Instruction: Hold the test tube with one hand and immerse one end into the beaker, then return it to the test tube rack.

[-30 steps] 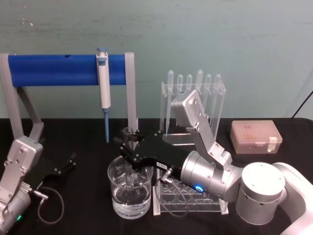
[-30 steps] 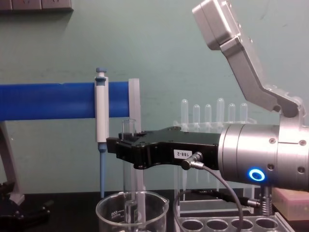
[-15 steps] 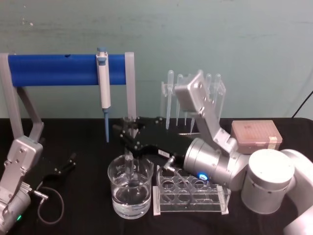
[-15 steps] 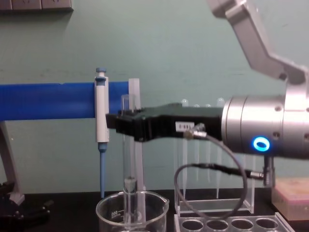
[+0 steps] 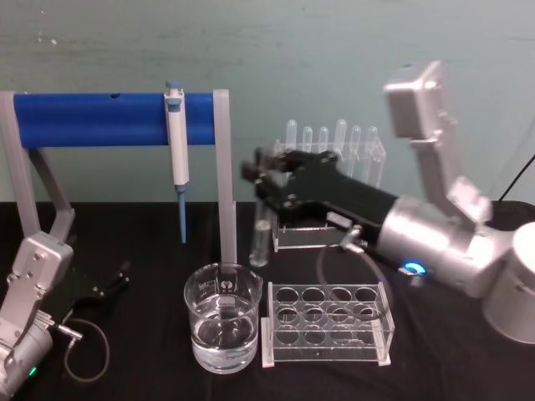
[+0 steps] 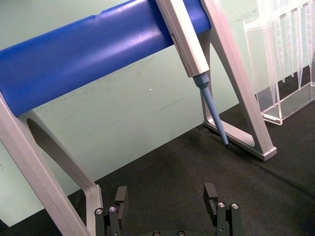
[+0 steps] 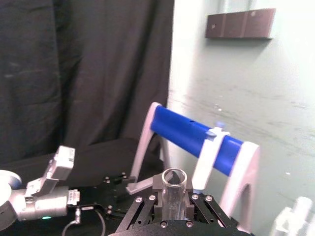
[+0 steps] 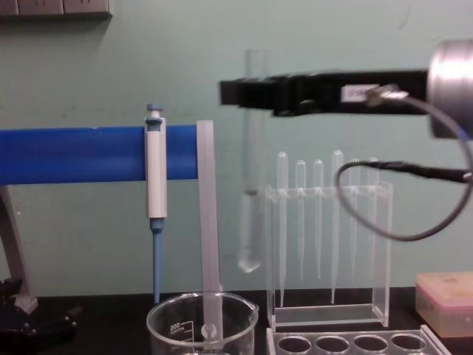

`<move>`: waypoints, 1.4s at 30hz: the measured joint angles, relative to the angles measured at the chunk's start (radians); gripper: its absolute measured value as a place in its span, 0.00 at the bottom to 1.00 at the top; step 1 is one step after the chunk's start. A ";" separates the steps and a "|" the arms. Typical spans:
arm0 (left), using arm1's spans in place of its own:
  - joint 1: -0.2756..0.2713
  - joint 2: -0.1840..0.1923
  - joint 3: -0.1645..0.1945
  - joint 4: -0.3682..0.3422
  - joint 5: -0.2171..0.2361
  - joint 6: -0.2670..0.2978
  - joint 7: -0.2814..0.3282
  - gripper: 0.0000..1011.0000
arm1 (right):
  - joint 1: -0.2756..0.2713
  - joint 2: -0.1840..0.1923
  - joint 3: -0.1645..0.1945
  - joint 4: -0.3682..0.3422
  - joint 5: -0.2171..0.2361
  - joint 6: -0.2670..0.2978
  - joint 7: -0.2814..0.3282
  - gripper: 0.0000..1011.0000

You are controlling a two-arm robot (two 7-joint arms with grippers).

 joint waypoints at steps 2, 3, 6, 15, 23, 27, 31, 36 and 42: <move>0.000 0.000 0.000 0.000 0.000 0.000 0.000 0.99 | -0.012 0.018 0.016 -0.016 0.010 0.000 -0.007 0.22; 0.000 0.000 0.000 0.000 0.000 0.000 0.000 0.99 | -0.028 0.038 0.033 -0.031 0.019 0.000 -0.014 0.22; 0.000 0.000 0.000 0.000 0.000 0.000 0.000 0.99 | -0.062 0.075 0.063 -0.054 0.036 -0.002 -0.028 0.22; 0.000 0.000 0.000 0.000 0.000 0.000 0.000 0.99 | -0.149 0.136 0.104 -0.067 0.055 -0.031 -0.056 0.22; 0.000 0.000 0.000 0.000 0.000 0.000 0.000 0.99 | -0.182 0.132 0.094 -0.043 0.047 -0.058 -0.069 0.22; 0.000 0.000 0.000 0.000 0.000 0.000 0.000 0.99 | -0.195 0.127 0.088 -0.037 0.040 -0.064 -0.072 0.22; 0.000 0.000 0.000 0.000 0.000 0.000 0.000 0.99 | -0.208 0.122 0.085 -0.034 0.031 -0.067 -0.078 0.22; 0.000 0.000 0.000 0.000 0.000 0.000 0.000 0.99 | -0.217 0.117 0.083 -0.021 0.022 -0.078 -0.079 0.22; 0.000 0.000 0.000 0.000 0.000 0.000 0.000 0.99 | -0.224 0.102 0.079 0.005 0.006 -0.102 -0.078 0.22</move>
